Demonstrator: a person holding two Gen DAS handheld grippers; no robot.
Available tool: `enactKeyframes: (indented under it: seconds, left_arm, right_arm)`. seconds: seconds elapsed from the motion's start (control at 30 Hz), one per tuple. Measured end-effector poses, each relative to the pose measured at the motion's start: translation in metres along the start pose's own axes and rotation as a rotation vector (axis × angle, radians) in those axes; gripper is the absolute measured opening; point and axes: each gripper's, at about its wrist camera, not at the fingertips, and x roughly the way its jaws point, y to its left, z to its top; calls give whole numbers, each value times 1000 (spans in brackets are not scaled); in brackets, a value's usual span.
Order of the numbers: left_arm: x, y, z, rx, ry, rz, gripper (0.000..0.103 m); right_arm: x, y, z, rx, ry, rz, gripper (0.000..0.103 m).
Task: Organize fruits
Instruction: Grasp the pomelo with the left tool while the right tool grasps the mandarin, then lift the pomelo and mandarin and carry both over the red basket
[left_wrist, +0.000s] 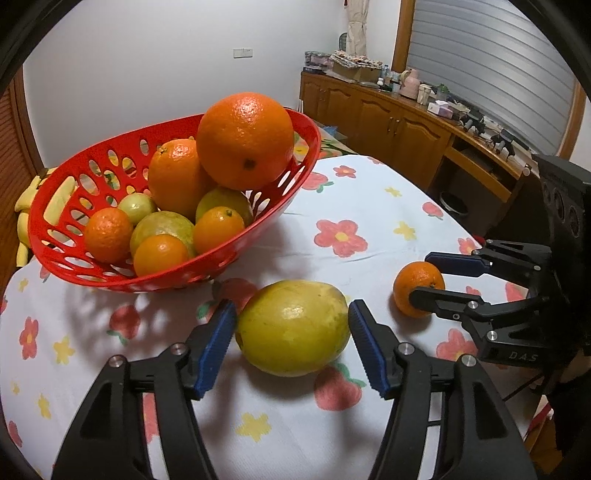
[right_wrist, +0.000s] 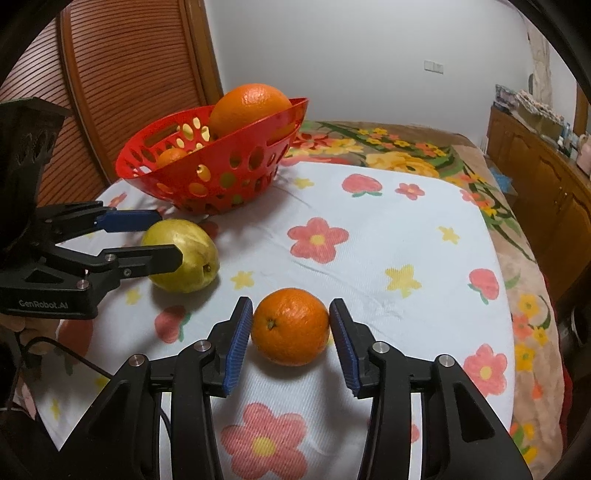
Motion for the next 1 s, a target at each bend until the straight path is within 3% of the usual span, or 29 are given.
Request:
enactKeyframes:
  seconds: [0.7, 0.8, 1.0]
  left_arm:
    - [24, -3, 1, -15, 45, -54, 69]
    - [24, -3, -1, -13, 39, -66, 63]
    - [15, -4, -4, -13, 32, -53, 62]
  right_arm:
    - [5, -4, -2, 4, 19, 3, 48]
    - [4, -4, -3, -1, 17, 1, 47]
    - [2, -5, -4, 7, 14, 1, 46]
